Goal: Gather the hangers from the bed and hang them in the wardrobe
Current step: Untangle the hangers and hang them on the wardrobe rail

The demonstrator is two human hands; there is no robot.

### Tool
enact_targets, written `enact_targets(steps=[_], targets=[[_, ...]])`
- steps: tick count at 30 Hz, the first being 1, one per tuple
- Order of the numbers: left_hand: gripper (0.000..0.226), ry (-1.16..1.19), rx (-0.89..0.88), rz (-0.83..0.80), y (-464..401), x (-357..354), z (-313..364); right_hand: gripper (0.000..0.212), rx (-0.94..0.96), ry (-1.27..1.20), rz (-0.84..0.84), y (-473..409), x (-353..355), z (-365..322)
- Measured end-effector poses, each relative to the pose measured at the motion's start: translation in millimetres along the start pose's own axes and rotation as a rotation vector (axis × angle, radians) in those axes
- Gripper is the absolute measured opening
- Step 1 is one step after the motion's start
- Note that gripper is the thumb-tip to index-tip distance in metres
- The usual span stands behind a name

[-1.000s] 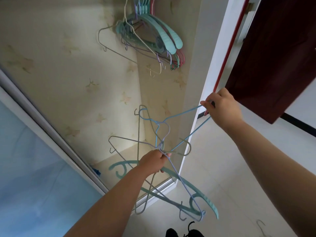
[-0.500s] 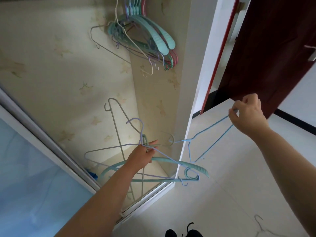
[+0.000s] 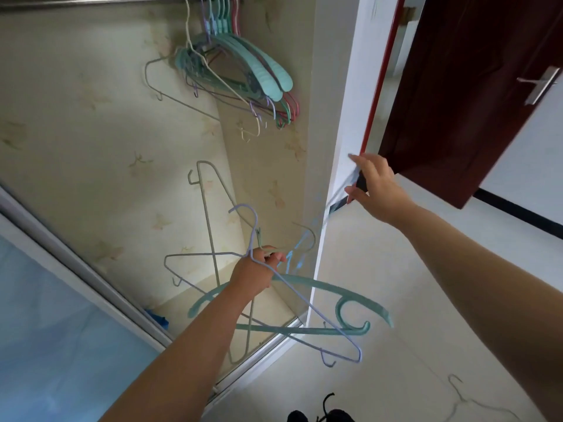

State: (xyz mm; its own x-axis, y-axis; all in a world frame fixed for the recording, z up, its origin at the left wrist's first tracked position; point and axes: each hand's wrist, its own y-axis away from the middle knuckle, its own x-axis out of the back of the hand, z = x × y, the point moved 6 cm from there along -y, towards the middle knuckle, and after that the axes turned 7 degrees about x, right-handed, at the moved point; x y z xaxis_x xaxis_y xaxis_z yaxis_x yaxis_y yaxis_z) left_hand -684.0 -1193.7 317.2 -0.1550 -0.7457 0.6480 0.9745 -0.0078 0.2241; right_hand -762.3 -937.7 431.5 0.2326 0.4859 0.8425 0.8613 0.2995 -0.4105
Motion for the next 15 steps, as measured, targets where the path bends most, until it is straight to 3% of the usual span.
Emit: enact_targets(steps=[2,4,6,9,11,15], targets=[[0.027,0.102,0.021,0.027,-1.7,4.1,-3.5,0.061,-0.172,-0.165,0.106,22.8,-2.5,16.9],[0.028,0.144,0.025,0.021,-1.7,6.1,-4.5,0.055,-0.400,-0.223,0.124,66.0,-23.8,42.2],[0.028,0.208,0.019,-0.002,2.0,7.0,-1.0,0.059,-0.520,-0.231,-0.049,118.5,-65.9,62.9],[0.029,0.309,0.009,-0.046,6.5,5.7,6.1,0.107,-0.533,-0.384,-0.418,184.3,-137.1,61.4],[0.030,0.349,0.010,-0.070,8.4,5.3,8.6,0.129,-0.528,-0.365,-0.515,207.6,-172.9,49.7],[0.029,0.393,0.055,-0.098,12.5,4.4,9.9,0.129,-0.678,-0.243,-0.342,220.0,-202.7,43.9]])
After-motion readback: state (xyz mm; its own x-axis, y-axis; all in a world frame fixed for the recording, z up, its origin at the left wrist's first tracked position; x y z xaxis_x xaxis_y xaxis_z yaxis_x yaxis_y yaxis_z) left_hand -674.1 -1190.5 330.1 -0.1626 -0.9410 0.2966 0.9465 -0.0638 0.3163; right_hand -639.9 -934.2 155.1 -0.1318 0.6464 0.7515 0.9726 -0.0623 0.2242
